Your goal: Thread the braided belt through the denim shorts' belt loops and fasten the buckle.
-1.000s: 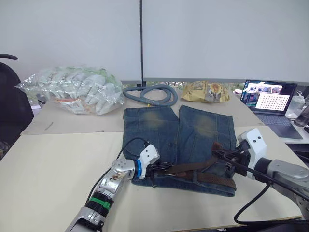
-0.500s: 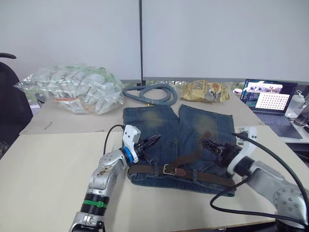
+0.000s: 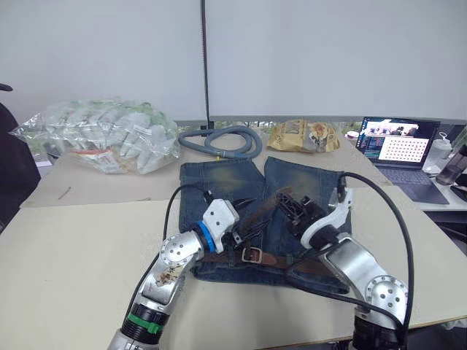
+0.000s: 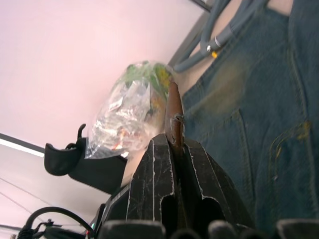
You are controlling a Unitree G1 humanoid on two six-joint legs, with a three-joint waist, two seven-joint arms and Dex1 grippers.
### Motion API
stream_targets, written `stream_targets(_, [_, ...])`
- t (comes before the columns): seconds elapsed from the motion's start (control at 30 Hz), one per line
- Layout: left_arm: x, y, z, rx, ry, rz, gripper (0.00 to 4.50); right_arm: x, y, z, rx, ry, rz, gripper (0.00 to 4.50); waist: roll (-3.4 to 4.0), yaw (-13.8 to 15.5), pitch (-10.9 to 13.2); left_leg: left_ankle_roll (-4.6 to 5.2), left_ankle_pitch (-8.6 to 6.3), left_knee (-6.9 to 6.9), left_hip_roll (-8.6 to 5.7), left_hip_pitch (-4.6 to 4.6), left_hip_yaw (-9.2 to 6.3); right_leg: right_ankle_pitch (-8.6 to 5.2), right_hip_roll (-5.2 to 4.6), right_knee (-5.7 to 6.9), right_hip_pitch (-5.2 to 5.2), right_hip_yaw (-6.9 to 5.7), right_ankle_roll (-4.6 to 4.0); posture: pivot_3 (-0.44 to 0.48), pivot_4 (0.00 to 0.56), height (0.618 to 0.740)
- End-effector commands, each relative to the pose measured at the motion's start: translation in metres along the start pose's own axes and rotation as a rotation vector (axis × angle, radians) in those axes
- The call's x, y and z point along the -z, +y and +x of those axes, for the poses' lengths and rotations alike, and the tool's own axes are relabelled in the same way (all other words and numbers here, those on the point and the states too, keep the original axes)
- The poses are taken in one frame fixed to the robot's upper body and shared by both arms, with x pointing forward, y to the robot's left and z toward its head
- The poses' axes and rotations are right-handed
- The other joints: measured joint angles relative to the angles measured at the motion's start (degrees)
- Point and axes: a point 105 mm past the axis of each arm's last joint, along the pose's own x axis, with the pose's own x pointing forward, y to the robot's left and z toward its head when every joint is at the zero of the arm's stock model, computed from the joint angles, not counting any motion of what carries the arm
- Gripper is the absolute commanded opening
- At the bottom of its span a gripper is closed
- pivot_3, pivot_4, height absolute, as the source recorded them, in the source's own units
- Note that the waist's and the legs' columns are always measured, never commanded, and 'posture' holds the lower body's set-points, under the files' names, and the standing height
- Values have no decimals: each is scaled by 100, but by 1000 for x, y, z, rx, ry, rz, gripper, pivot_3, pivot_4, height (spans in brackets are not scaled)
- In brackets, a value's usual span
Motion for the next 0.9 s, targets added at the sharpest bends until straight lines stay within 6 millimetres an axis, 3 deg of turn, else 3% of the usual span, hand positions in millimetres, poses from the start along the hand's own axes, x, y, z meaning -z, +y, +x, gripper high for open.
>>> stream_targets(0.03, [-3,-2,2,-46,-15,82,3191,-1,16,3,-56,-20,20,0,0,0,0,0,0,0,0,0,0,0,0,0,0,0,0,0,150,740])
stream_targets(0.13, [2,-2,4,-74,12,127,3191,3,21,4,-71,-10,30,0,0,0,0,2,-1,0,-1,0,0,0,1,0,1,0,1,0,150,740])
stream_targets(0.17, [5,1,6,-100,22,142,2652,5,22,4,-76,-7,33,0,0,3,0,2,0,0,-1,0,0,0,1,0,0,-1,1,0,150,740])
stream_targets(0.43, [4,2,11,-155,9,211,41,5,22,2,-68,-9,30,0,0,1,0,3,-1,0,0,0,1,0,2,-1,1,-2,1,0,150,740])
stream_targets(0.9, [12,1,0,-131,33,271,14,10,11,-1,-25,3,-13,0,0,-4,0,3,-1,0,3,0,1,0,1,0,-1,-1,1,0,150,740])
